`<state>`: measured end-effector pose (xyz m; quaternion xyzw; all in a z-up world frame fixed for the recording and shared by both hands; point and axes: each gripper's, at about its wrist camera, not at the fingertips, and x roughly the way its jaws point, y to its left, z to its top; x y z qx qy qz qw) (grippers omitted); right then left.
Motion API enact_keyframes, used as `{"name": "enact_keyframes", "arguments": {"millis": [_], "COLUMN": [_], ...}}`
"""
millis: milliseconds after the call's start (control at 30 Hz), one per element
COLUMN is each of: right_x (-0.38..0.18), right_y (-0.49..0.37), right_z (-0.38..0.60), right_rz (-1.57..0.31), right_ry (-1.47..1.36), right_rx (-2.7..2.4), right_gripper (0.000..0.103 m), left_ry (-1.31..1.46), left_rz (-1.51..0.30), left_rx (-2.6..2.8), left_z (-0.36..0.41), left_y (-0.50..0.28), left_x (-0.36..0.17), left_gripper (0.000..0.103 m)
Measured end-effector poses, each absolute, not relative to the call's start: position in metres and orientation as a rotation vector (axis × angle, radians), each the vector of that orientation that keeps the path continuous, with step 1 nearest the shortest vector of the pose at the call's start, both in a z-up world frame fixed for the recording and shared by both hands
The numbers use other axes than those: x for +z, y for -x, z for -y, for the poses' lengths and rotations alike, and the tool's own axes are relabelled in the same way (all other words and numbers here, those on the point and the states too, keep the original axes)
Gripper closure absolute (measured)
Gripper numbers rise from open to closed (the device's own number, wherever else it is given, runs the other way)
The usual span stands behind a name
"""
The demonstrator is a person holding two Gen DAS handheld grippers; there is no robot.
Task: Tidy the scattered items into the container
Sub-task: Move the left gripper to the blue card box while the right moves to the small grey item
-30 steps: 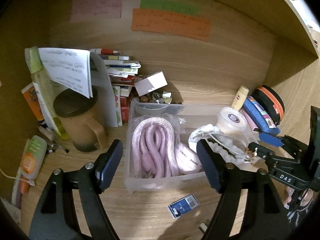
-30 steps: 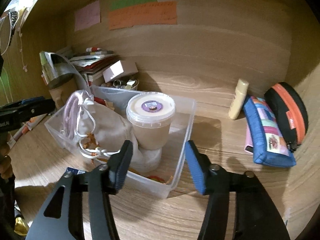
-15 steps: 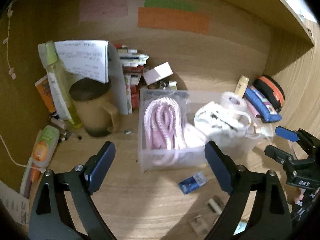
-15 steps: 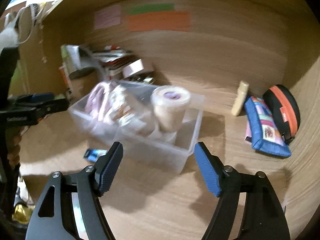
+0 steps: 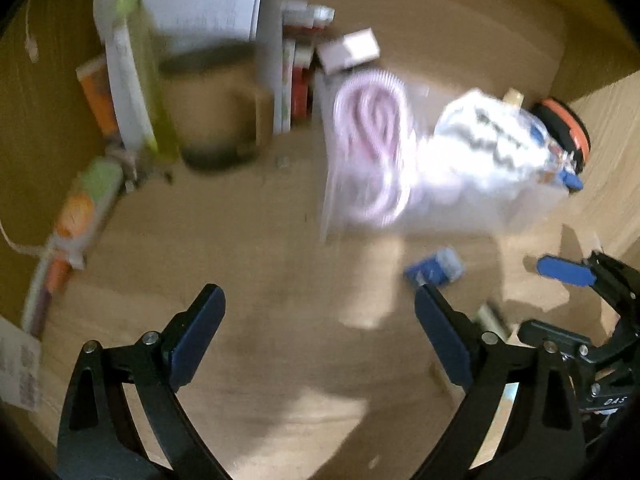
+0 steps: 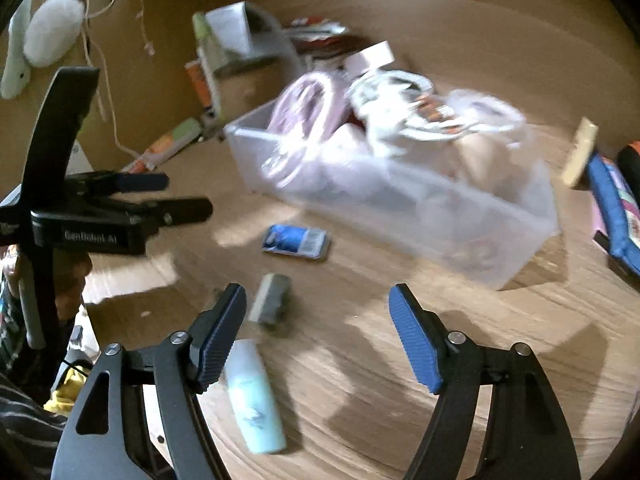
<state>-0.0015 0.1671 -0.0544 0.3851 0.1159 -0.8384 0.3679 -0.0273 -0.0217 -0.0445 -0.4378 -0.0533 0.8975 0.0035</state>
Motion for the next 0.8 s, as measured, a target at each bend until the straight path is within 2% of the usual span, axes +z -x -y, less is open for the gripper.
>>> {"name": "enact_keyframes", "arguments": {"millis": [167,233,300,333,467,500,800], "right_x": [-0.067,-0.072,-0.076,-0.077,-0.078,-0.078,-0.074], "right_y": [0.002,0.004,0.005,0.006,0.006,0.007,0.018], "right_z": [-0.153,-0.147,-0.144,-0.143,-0.144,-0.145,-0.188], "right_rz": [-0.322,-0.330,-0.332,-0.333,-0.329,-0.328,-0.242], "right_ry": [-1.049,-1.066,-1.087,-1.084,-1.076,-1.077,-1.108], "right_rx": [-2.107,-2.101,-2.087,-2.092,-2.083,-2.090,-2.191], "right_gripper": [0.033,0.042,0.057,0.059,0.084,0.087,0.088], "left_ry": [1.451,1.458,1.447,1.442,1.427,1.427,1.461], "left_rz": [0.190,0.235,0.252,0.245,0.199,0.183,0.010], "left_rx": [2.784,2.749,2.739,2.738,2.698,2.683,2.605], "left_z": [0.027,0.028,0.027,0.025,0.012,0.008,-0.030], "left_y": [0.023,0.023,0.024,0.024,0.031,0.034,0.060], "left_x": [-0.061,-0.063,-0.064,-0.064,-0.063,-0.063,-0.070], "left_gripper": [0.006,0.006,0.006,0.006,0.006,0.006,0.006]}}
